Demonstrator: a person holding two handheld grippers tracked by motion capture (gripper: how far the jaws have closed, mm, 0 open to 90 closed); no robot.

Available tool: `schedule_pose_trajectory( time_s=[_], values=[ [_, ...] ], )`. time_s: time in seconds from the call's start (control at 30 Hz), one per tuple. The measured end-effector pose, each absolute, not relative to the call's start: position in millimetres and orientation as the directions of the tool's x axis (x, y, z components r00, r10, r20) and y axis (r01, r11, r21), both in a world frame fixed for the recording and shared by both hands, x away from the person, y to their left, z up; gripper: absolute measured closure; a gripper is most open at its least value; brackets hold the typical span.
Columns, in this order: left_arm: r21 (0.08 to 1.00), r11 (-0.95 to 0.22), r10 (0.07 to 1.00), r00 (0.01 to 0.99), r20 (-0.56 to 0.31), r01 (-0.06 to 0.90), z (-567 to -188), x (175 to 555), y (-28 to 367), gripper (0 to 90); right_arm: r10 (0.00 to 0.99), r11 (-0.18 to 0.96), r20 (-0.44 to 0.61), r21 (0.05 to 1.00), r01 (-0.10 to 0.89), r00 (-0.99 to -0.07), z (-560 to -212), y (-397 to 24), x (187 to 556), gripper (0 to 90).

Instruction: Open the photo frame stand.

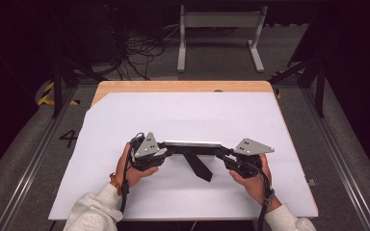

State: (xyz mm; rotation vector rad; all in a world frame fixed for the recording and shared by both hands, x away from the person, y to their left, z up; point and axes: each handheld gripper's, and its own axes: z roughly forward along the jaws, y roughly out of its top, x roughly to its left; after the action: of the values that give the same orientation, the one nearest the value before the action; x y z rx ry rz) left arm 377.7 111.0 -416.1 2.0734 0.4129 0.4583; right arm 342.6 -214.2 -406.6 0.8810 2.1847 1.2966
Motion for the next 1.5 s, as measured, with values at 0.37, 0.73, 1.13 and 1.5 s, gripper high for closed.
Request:
schedule_pose_trajectory(
  time_s=[0.37, 0.73, 1.13, 1.5],
  values=[
    [0.845, -0.525, 0.45, 0.876, 0.173, 0.102, -413.7, 375.6, 112.7, 72.5, 0.715, 0.345, -0.037, 0.887, 0.306, -0.698, -407.9, -214.1, 347.3, 77.2],
    [0.84, -0.533, 0.453, 0.872, 0.183, 0.101, -413.3, 372.1, 113.9, 73.6, 0.717, 0.345, -0.035, 0.885, 0.312, -0.696, -408.7, -212.0, 349.8, 76.9],
    [0.841, -0.531, 0.454, 0.872, 0.183, 0.1, -413.7, 366.8, 117.1, 75.4, 0.714, 0.348, -0.033, 0.883, 0.314, -0.699, -409.9, -209.8, 353.6, 77.5],
    [0.838, -0.536, 0.457, 0.87, 0.186, 0.102, -413.4, 361.4, 118.6, 76.6, 0.714, 0.347, -0.026, 0.881, 0.321, -0.699, -411.5, -207.8, 356.9, 77.4]
  ],
)
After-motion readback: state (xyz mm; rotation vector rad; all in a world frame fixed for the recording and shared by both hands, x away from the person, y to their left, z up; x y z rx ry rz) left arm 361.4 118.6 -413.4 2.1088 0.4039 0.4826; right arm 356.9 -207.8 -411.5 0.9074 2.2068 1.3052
